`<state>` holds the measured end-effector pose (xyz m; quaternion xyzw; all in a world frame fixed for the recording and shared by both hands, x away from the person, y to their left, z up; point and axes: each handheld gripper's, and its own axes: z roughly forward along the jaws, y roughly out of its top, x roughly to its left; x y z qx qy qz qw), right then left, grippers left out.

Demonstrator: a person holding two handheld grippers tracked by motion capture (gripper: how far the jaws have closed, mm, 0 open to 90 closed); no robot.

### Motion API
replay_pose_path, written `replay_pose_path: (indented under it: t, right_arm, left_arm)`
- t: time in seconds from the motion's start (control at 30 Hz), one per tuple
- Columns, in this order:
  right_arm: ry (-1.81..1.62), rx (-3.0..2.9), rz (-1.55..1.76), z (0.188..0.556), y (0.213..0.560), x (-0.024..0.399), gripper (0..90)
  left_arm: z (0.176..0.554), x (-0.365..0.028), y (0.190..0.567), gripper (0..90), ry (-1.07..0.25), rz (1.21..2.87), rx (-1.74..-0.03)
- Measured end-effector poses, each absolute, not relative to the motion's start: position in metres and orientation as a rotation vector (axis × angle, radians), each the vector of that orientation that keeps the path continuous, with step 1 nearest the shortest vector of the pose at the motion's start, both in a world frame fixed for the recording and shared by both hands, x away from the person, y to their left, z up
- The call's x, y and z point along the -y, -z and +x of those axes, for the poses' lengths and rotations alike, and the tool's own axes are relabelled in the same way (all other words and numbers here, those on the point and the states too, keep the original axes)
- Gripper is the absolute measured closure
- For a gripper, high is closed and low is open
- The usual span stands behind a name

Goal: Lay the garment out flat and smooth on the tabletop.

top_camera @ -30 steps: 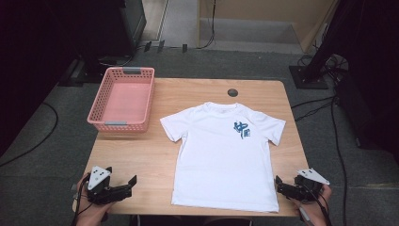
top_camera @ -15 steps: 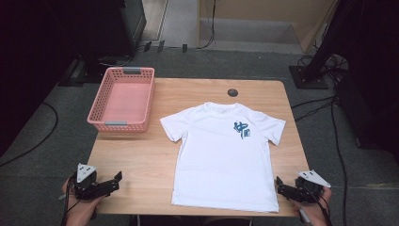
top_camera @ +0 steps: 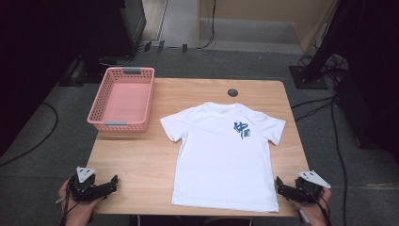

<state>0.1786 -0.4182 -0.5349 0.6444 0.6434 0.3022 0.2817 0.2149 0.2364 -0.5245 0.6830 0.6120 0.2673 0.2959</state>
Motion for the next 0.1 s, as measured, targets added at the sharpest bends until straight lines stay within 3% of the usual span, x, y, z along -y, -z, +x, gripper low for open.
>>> replay_pose_path:
  t: [0.1]
  right_arm:
    - [-0.809, -1.725, 1.728, 0.1787, 0.5347, 0.4181, 0.0]
  left_arm:
    - [0.2151, -0.2366, 0.5251, 0.0, -0.717, 1.809, -1.626]
